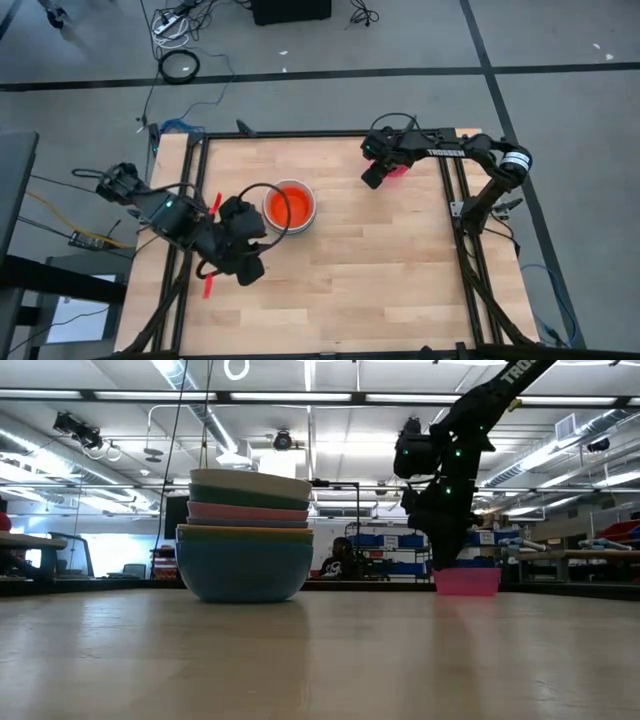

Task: Nest bowls inside each other
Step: Stack the red bowl into the orange bowl

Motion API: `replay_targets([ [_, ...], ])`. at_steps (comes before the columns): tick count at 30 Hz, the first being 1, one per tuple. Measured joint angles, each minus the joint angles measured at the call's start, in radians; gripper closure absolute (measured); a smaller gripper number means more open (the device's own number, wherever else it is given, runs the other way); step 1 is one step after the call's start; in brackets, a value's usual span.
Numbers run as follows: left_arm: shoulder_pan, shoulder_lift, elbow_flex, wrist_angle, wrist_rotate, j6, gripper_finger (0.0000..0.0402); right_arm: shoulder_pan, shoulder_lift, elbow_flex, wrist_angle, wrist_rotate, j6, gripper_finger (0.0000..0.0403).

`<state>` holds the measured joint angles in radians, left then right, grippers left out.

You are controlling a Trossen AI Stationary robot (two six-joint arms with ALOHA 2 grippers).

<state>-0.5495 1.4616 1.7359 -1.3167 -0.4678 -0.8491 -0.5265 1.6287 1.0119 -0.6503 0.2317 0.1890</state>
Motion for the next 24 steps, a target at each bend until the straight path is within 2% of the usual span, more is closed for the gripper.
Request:
replay_targets([
  [6,-0.043,0.000,0.000,-0.001,-0.039,-0.050,0.0265,-0.028,0.006,-0.001,0.005,0.000,0.000,0.0304],
  [13,-0.091,0.000,0.000,-0.002,-0.090,-0.101,0.0265,-0.079,0.006,-0.052,0.064,-0.046,-0.031,0.0393],
  [20,-0.122,0.000,-0.001,-0.004,-0.126,-0.127,0.0265,-0.098,-0.007,-0.079,0.098,-0.050,-0.067,0.0401],
  [24,-0.137,0.000,-0.001,-0.017,-0.152,-0.129,0.0265,-0.079,-0.066,-0.083,0.101,-0.052,-0.062,0.0403],
])
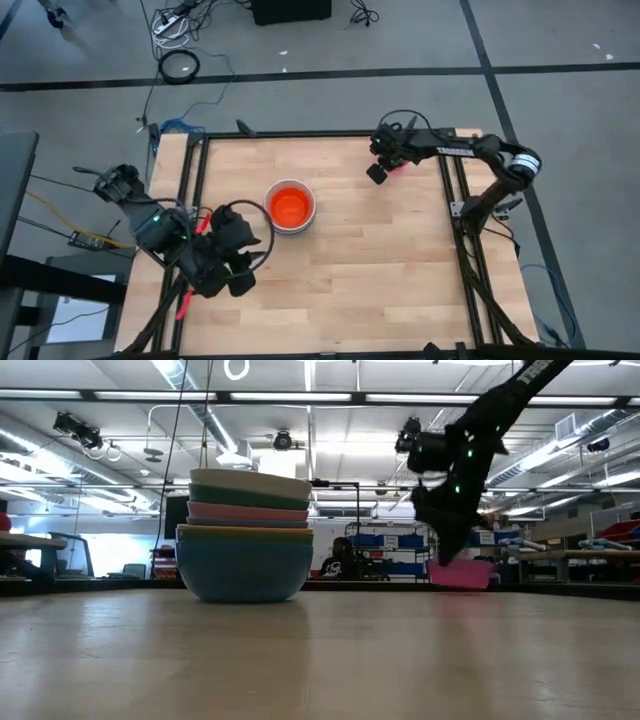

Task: Nest bowls inside each other
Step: Stack the red bowl into the orange bowl

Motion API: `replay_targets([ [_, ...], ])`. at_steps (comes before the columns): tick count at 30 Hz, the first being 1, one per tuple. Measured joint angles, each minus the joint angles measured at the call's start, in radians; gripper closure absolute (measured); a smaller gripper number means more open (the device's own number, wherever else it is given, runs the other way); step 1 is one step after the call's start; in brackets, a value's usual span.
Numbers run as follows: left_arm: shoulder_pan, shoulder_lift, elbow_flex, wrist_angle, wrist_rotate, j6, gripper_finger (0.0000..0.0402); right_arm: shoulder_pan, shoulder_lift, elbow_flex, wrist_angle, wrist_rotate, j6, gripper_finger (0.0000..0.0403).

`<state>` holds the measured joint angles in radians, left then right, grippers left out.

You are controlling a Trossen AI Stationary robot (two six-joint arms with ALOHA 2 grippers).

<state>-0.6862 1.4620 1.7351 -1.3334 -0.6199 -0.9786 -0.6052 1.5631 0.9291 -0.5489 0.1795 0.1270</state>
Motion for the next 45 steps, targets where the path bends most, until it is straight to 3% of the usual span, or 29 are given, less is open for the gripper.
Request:
replay_targets([
  [10,-0.008,0.000,-0.007,-0.198,-0.132,-0.096,0.0265,0.267,-0.253,0.001,0.155,-0.099,0.085,0.0403],
  [17,-0.008,0.001,-0.063,-0.238,-0.146,-0.155,0.0265,0.494,-0.288,0.002,0.409,-0.147,0.141,0.0403],
  [22,-0.008,0.001,-0.110,-0.238,-0.148,-0.164,0.0265,0.604,-0.227,0.050,0.507,-0.157,0.116,0.0403],
  [29,-0.008,0.001,-0.139,-0.239,-0.151,-0.202,0.0265,0.688,-0.060,0.248,0.502,-0.149,0.016,0.0403],
  [38,-0.009,0.000,-0.140,-0.238,-0.154,-0.211,0.0265,0.696,0.201,0.564,0.234,-0.092,-0.101,0.0403],
  [45,-0.009,0.000,-0.140,-0.237,-0.154,-0.212,0.0265,0.695,0.317,0.689,0.094,-0.090,-0.130,0.0403],
])
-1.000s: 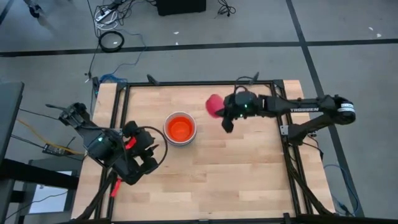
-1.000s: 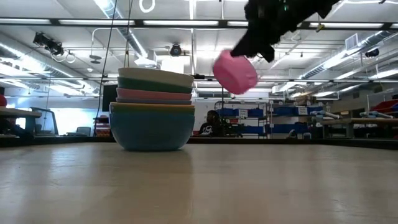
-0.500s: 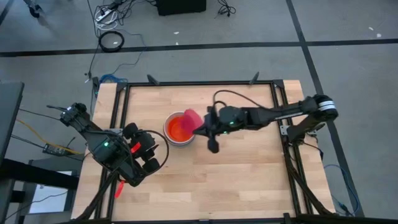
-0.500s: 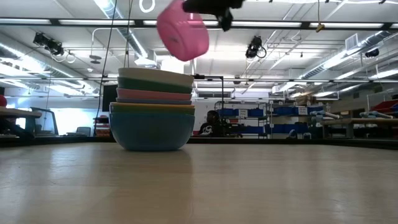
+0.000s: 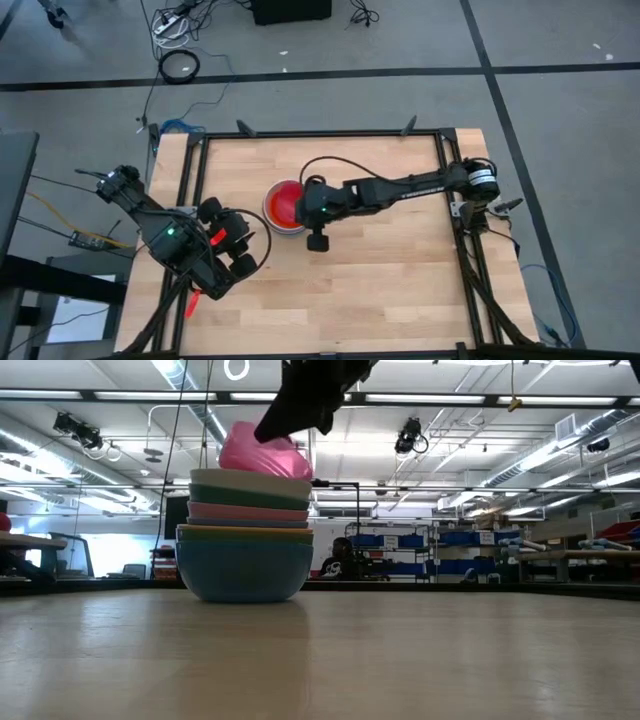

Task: Nest bowls inside each other
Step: Stack the red bowl into the orange bowl

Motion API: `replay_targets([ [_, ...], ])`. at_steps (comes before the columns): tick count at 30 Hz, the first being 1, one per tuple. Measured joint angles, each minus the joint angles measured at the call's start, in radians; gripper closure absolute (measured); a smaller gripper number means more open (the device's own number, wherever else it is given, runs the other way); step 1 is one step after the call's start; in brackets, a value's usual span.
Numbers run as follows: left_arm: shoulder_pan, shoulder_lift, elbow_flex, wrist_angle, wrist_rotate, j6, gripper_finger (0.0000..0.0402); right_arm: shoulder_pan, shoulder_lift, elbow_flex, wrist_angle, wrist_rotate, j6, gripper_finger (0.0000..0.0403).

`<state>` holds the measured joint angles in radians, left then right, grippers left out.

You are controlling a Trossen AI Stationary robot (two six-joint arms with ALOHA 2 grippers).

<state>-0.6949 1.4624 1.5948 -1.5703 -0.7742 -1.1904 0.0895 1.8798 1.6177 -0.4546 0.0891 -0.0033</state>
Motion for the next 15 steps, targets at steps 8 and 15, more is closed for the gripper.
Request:
replay_targets([
  [8,0.000,0.000,0.000,-0.001,-0.005,0.000,0.0265,-0.010,0.002,0.006,-0.008,0.010,-0.006,0.0403],
  [15,0.000,0.000,0.000,0.000,-0.021,0.004,0.0265,-0.016,0.000,0.006,-0.003,-0.013,-0.001,0.0378],
])
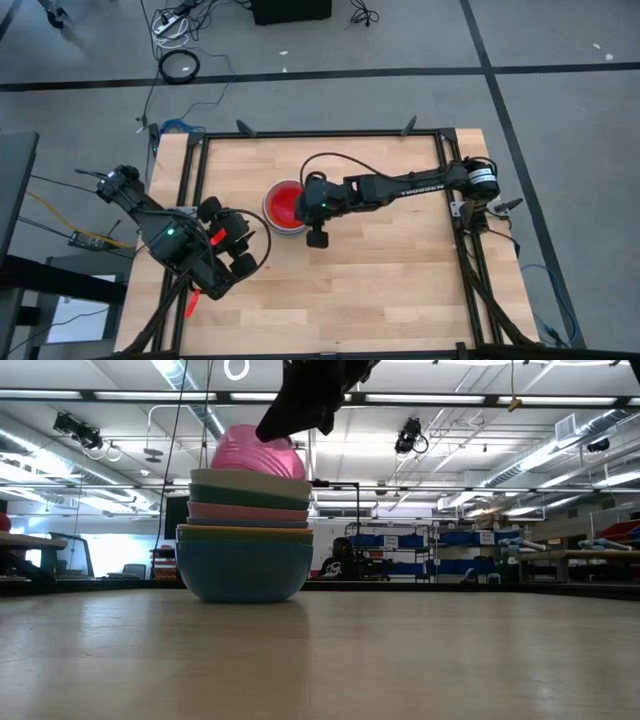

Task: Nest bowls inside each other
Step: Stack the red bowl into the orange bowl

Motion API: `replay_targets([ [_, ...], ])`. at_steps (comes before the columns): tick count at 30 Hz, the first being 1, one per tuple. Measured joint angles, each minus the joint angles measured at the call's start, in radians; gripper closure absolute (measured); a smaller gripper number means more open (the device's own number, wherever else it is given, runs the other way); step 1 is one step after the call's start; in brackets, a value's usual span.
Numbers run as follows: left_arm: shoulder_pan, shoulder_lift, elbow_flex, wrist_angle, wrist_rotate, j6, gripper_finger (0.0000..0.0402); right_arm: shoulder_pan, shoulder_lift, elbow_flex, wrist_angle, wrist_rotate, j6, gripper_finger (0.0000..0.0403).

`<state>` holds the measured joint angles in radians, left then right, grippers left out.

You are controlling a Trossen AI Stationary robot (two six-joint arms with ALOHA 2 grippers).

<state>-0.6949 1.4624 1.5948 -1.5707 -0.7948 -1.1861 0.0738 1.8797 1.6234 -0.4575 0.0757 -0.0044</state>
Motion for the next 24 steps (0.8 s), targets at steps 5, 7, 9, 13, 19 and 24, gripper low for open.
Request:
replay_targets([
  [5,0.000,0.000,0.000,0.000,-0.005,0.001,0.0265,0.000,0.000,0.000,0.002,-0.027,0.021,0.0332],
  [7,0.000,0.000,0.000,0.000,-0.005,0.001,0.0265,0.000,0.000,0.000,-0.001,-0.027,0.035,0.0314],
  [9,0.000,0.000,0.000,0.000,-0.005,0.002,0.0265,0.001,0.000,0.000,-0.002,-0.027,0.037,0.0299],
  [13,0.000,0.000,0.000,0.000,-0.005,0.002,0.0265,0.014,-0.002,0.000,-0.008,-0.023,0.037,0.0284],
  [19,0.000,-0.001,-0.032,-0.001,-0.005,0.002,0.0265,0.049,-0.012,0.000,0.002,0.100,-0.022,0.0287],
  [24,0.000,-0.001,-0.046,0.000,-0.005,-0.009,0.0265,0.043,0.000,-0.001,0.017,0.138,-0.017,0.0296],
])
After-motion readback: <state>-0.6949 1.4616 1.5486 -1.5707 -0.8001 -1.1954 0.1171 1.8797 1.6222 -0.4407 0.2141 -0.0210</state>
